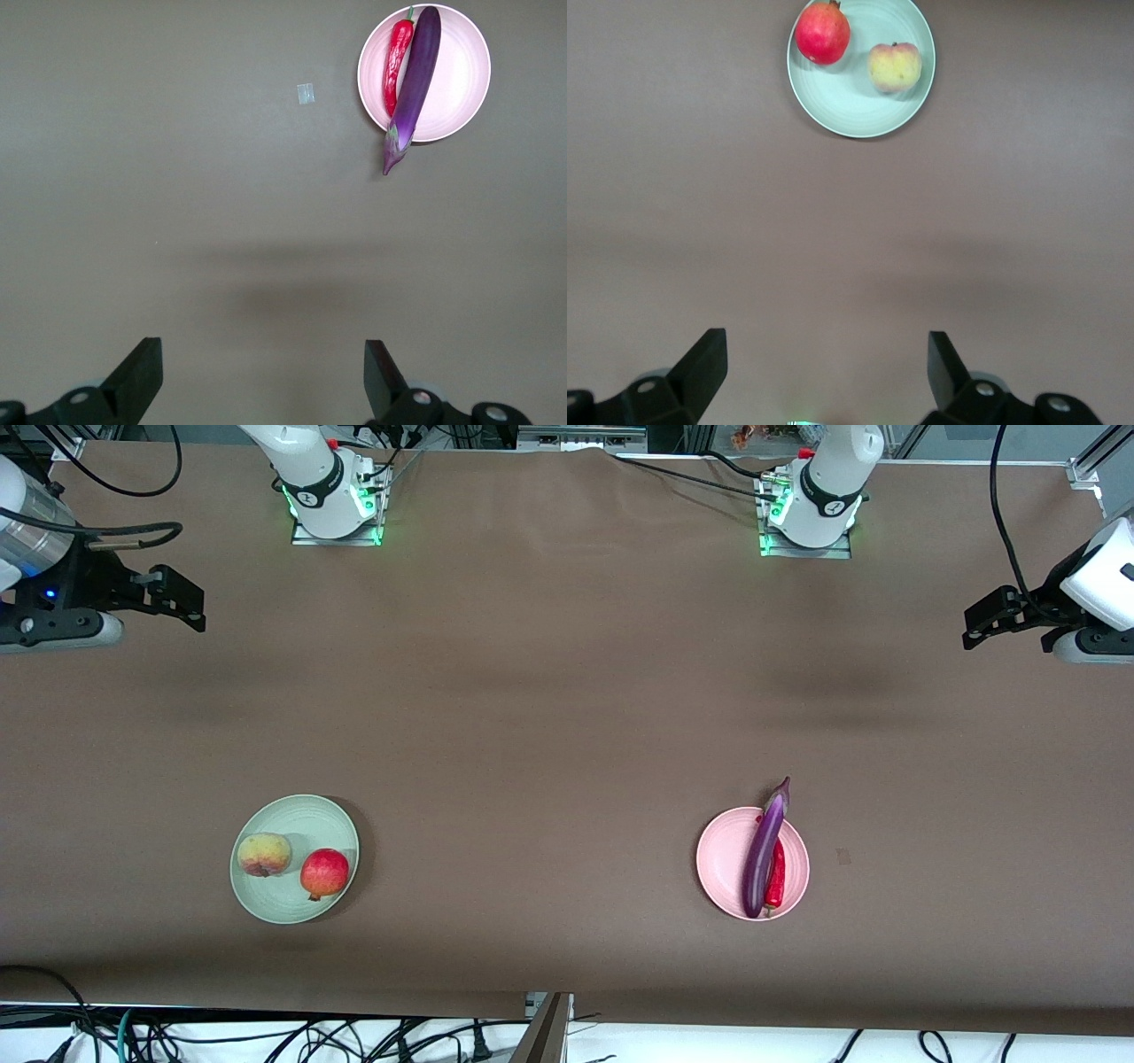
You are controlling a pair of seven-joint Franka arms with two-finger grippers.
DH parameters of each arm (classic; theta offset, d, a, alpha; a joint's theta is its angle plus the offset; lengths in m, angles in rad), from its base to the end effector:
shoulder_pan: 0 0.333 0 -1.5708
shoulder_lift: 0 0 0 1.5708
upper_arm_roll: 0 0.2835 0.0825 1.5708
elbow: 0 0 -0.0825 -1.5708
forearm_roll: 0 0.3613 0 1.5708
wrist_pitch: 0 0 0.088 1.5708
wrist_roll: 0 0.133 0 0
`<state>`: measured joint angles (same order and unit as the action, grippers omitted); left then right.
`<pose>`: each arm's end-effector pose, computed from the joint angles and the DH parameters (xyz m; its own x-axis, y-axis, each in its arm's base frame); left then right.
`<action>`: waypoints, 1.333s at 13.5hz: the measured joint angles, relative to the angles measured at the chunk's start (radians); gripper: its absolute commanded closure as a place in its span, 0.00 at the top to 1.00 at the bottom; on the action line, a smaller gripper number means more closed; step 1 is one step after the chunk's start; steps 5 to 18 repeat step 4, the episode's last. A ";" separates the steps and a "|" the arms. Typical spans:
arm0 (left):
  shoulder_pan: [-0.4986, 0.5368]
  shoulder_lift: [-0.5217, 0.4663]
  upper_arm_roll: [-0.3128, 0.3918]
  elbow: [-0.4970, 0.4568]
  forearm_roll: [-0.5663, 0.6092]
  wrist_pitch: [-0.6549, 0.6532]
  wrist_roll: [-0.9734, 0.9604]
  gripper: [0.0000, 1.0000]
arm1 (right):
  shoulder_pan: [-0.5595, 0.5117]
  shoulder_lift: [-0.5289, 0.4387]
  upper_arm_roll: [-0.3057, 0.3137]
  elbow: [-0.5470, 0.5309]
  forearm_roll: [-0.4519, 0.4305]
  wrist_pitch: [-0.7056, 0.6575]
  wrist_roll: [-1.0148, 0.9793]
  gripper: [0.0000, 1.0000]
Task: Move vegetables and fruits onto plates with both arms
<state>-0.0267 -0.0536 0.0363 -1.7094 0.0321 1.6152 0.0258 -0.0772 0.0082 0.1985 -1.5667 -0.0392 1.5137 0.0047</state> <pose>0.5167 0.0095 0.5356 0.9990 -0.0178 -0.0414 -0.0190 -0.9994 -0.0290 0.5230 0.0579 0.5589 0.9916 0.1140 -0.0608 0.1164 -0.9925 0.0379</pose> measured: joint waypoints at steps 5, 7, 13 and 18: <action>0.000 0.000 0.000 0.000 0.000 0.000 0.000 1.00 | -0.002 0.012 -0.005 -0.019 0.000 0.000 0.000 1.00; 0.000 0.000 0.000 0.000 0.000 0.000 0.000 1.00 | -0.002 0.012 -0.005 -0.019 0.000 0.000 0.000 1.00; 0.000 0.000 0.000 0.000 0.000 0.000 0.000 1.00 | -0.002 0.012 -0.005 -0.019 0.000 0.000 0.000 1.00; 0.000 0.000 0.000 0.000 0.000 0.000 0.000 1.00 | -0.002 0.012 -0.005 -0.019 0.000 0.000 0.000 1.00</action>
